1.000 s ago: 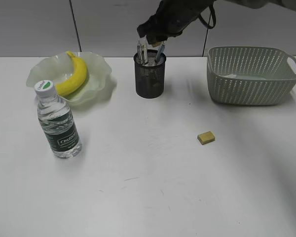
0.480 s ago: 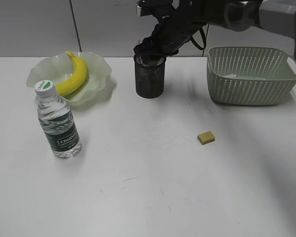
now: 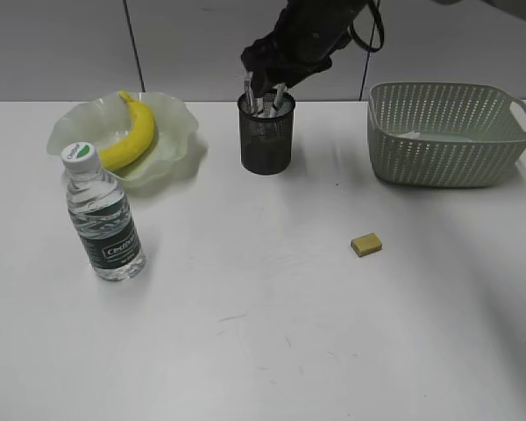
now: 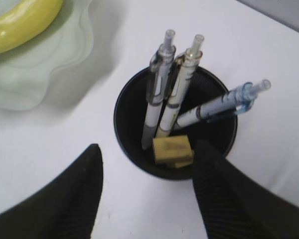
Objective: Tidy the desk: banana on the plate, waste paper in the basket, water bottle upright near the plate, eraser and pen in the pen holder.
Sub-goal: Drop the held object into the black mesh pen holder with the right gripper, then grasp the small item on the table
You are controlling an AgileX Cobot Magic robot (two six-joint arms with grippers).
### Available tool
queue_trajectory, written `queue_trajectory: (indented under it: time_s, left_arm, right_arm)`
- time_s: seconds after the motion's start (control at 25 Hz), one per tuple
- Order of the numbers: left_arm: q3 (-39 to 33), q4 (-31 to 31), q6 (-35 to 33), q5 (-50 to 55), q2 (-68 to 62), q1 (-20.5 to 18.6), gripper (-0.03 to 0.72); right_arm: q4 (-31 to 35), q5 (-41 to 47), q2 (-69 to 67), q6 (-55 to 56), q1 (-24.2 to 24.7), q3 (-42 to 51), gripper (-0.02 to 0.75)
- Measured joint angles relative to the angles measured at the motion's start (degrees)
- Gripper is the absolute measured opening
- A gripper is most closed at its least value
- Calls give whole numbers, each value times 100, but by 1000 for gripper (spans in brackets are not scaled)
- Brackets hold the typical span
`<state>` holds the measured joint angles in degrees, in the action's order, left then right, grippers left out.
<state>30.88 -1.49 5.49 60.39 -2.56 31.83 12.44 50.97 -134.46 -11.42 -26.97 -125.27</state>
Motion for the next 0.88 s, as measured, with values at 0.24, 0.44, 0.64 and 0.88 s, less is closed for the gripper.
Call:
queue_trajectory:
  time_s: [0.24, 0.44, 0.64, 0.88]
  left_arm:
    - [0, -5, 0, 0, 0, 0, 309]
    - [0, -5, 0, 0, 0, 0, 309]
    - [0, -10, 0, 0, 0, 0, 309]
    - [0, -10, 0, 0, 0, 0, 309]
  right_arm:
    - [-398, 1237, 669, 389, 0, -30, 456]
    - [-912, 1821, 1243, 820, 0, -30, 456]
    - [-978, 1826, 2209, 948, 0, 314, 456]
    - [-1175, 1828, 3698, 983, 0, 1548, 456]
